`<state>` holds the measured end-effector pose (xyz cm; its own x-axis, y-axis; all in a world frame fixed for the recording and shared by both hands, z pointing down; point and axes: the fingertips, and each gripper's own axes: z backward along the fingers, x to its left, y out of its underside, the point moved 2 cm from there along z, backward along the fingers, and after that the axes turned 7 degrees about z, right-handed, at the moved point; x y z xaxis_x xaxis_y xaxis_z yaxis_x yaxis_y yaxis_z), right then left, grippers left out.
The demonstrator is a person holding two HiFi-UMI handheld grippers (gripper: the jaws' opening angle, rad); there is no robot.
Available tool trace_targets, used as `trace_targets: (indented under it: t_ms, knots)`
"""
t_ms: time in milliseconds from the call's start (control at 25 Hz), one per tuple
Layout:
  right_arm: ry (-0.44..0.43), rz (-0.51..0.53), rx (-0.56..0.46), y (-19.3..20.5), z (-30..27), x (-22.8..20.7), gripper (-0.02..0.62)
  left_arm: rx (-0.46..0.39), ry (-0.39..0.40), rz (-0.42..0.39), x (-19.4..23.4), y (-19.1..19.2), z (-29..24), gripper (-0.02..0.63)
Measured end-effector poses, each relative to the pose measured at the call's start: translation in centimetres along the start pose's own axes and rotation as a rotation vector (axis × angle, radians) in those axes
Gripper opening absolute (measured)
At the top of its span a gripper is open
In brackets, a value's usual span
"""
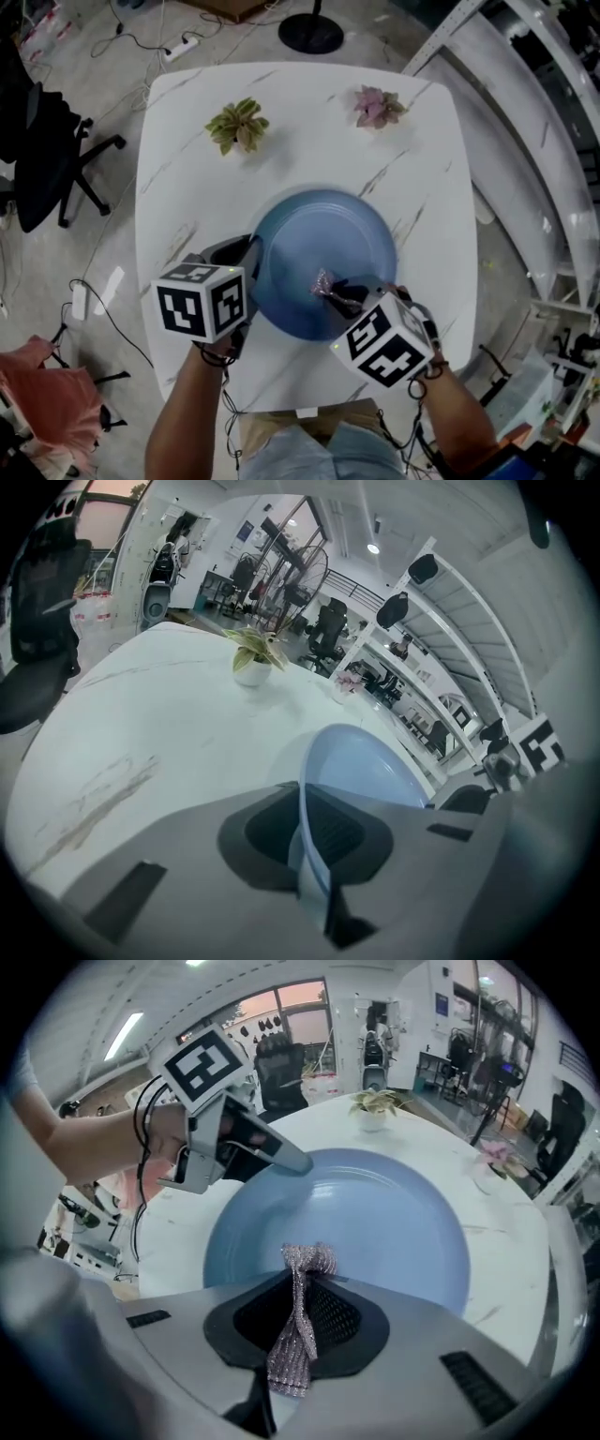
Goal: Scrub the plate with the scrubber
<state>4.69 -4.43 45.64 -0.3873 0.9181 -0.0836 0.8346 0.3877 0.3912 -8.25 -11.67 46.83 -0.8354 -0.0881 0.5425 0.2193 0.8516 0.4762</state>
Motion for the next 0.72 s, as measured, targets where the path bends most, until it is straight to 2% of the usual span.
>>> trace_targets:
  t_ms: [120, 360, 720]
  knots:
    - [0.047, -0.061, 0.016, 1.0, 0.3, -1.8, 0.06, 0.002, 0.001, -0.004, -0.1, 0.0, -0.1, 0.017]
    - [0.14, -0.11, 0.014, 1.4, 0.9, -5.9, 0.061, 0.003, 0.002, -0.005, -0.2, 0.0, -0.1, 0.017]
    - [0.19, -0.048, -0.024, -1.8, -0.3, -8.3, 0.063, 0.001, 0.0, -0.003, -0.2, 0.0, -0.2, 0.017]
